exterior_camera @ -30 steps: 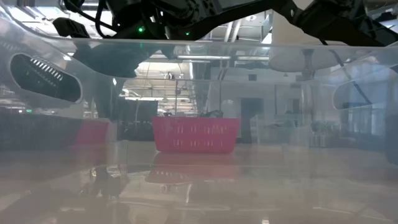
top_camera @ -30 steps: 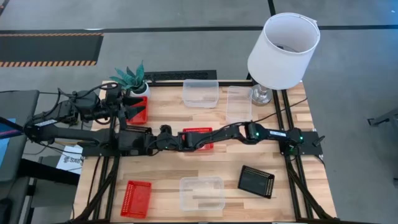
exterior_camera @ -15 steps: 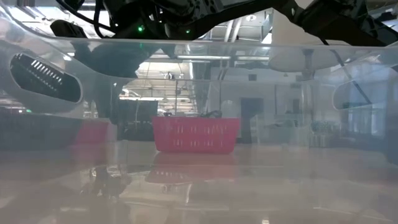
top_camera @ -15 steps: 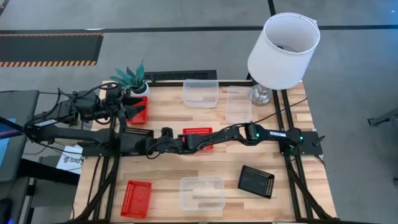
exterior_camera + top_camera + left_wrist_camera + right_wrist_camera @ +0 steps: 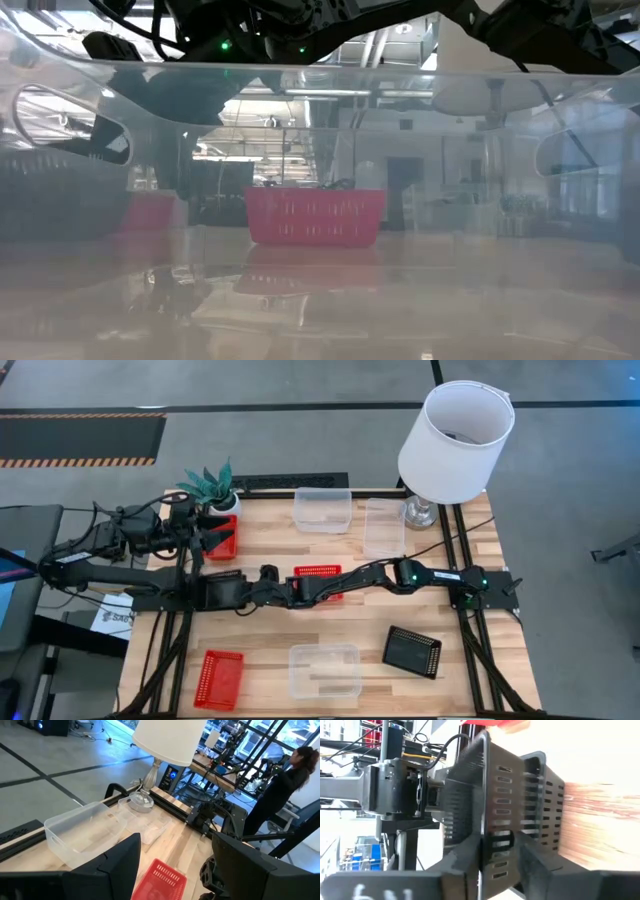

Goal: Stack baskets by color
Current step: Stack the top right black bin on the top left black bin

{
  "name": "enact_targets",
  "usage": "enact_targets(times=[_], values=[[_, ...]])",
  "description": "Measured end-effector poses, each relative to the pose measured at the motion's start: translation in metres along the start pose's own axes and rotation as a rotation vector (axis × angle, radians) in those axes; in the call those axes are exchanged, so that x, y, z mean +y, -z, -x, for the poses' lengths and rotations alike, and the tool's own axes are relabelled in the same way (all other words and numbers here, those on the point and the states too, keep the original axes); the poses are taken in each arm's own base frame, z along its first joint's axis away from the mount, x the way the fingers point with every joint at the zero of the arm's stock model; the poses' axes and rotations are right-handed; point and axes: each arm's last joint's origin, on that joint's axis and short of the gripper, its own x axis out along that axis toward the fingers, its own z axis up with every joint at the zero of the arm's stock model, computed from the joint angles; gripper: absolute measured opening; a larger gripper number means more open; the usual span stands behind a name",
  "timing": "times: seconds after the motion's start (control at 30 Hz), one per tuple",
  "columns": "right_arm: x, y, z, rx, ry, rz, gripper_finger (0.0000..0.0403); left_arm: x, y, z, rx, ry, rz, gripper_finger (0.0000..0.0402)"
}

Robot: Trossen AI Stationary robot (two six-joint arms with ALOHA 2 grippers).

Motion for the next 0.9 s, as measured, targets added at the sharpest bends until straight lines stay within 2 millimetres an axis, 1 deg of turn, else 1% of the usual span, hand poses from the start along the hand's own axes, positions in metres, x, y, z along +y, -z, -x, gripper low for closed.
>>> enact_targets(times=[0.2,0.37,0.47,0.63,0.9], values=[[0.001,0.0,0.0,-0.002,-0.004,0.0,0.0196,0.0,0.0,0.0,0.0,0.0,0.001,0.0233],[0.001,-0.001,0.0,-0.007,-0.008,0.03,0.0214,0.0,0.0,0.0,0.0,0.0,0.001,0.0233],[0.004,-0.004,0.001,-0.013,-0.022,0.063,0.022,0.0,0.0,0.0,0.0,0.001,0.001,0.0233],[0.014,-0.006,0.003,-0.022,-0.093,0.118,0.022,0.0,0.0,0.001,0.01,0.02,0.001,0.0233],[0.013,-0.006,0.003,-0.018,-0.082,0.128,0.0215,-0.001,0.0,0.001,0.014,0.026,0.001,0.0233]])
